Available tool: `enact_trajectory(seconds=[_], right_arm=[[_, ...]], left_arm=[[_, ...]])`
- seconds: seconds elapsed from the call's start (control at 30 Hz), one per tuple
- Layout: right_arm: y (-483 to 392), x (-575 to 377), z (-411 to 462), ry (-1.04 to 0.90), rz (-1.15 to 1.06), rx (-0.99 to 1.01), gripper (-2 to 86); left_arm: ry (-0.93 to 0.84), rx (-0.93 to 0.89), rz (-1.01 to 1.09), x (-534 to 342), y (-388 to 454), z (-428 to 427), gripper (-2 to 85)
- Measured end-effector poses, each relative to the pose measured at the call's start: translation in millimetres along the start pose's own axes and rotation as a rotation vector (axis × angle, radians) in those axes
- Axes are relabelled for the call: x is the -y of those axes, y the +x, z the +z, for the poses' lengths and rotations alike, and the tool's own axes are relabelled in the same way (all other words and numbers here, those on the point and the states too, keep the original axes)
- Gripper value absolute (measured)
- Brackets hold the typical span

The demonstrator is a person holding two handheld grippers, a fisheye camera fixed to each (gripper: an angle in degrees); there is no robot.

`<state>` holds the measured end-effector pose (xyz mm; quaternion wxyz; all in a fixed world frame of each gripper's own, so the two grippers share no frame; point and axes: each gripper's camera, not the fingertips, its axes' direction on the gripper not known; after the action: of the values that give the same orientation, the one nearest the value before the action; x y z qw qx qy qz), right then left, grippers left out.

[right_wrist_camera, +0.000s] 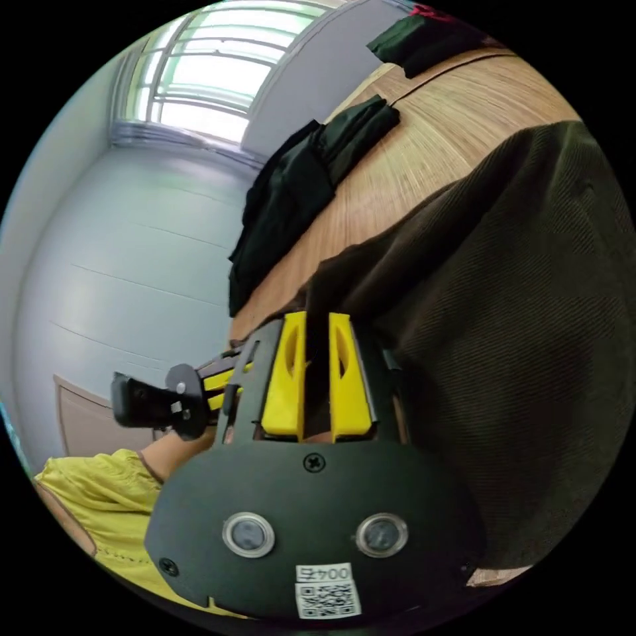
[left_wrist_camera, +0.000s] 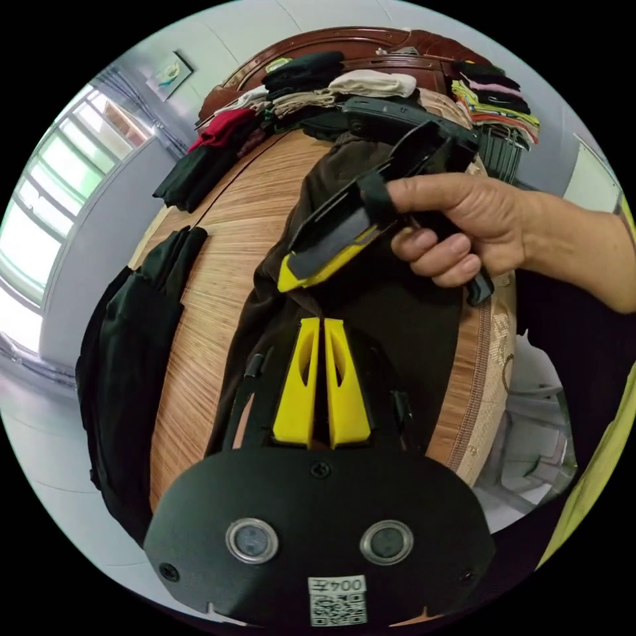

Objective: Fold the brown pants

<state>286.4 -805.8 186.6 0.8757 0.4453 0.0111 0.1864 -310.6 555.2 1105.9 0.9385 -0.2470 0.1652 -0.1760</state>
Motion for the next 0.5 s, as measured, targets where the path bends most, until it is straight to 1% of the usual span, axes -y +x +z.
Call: enact_trajectory(seconds=[0.03, 0.1, 0.2, 0.27, 0.3, 0.33, 0.37, 0.4, 0.43, 0.47, 0.5], right_arm=[[-1.3, 0.2, 4.5, -0.008, -0.01, -0.08, 1.8], [-3.4, -0.5, 7.6, 0.0, -0.038, -0.118, 0.6], [-8.9, -3.1, 5.6, 0.048, -0.085, -0.133, -0.3], [-13.2, -4.7, 4.3, 0.074, -0.115, -0.134, -0.5], [-14.1, -4.7, 4.8, 0.073, -0.119, -0.135, -0.5], [-16.0, -4.9, 6.1, 0.073, -0.126, -0.143, -0.6], [-18.3, -5.5, 7.6, 0.077, -0.14, -0.151, -0.6], [-19.3, -5.6, 8.5, 0.076, -0.144, -0.156, -0.6], [-21.1, -5.9, 10.2, 0.079, -0.154, -0.164, -0.7], [-22.5, -6.0, 11.8, 0.082, -0.161, -0.172, -0.7], [-23.0, -5.9, 12.5, 0.083, -0.164, -0.172, -0.7]], left_arm=[[0.001, 0.012, -0.011, 2.4, 1.3, 1.6, 1.0], [0.004, -0.001, -0.039, 3.3, -7.2, 2.9, 1.1], [0.072, -0.122, -0.158, -2.0, -52.8, -9.3, 1.0], [0.158, -0.267, -0.354, -13.2, -110.1, -16.8, 1.0], [0.182, -0.32, -0.418, -16.7, -126.2, -15.3, 1.0], [0.219, -0.473, -0.534, -22.6, -157.3, -5.0, 1.2], [0.212, -0.66, -0.639, -24.3, -183.8, 16.7, 1.6], [0.193, -0.754, -0.698, -24.7, -194.5, 31.1, 1.9], [0.153, -0.939, -0.811, -25.5, -208.9, 62.1, 2.9], [0.169, -1.117, -0.887, -25.1, -216.0, 89.6, 4.1], [0.183, -1.181, -0.929, -25.3, -218.0, 101.0, 5.0]])
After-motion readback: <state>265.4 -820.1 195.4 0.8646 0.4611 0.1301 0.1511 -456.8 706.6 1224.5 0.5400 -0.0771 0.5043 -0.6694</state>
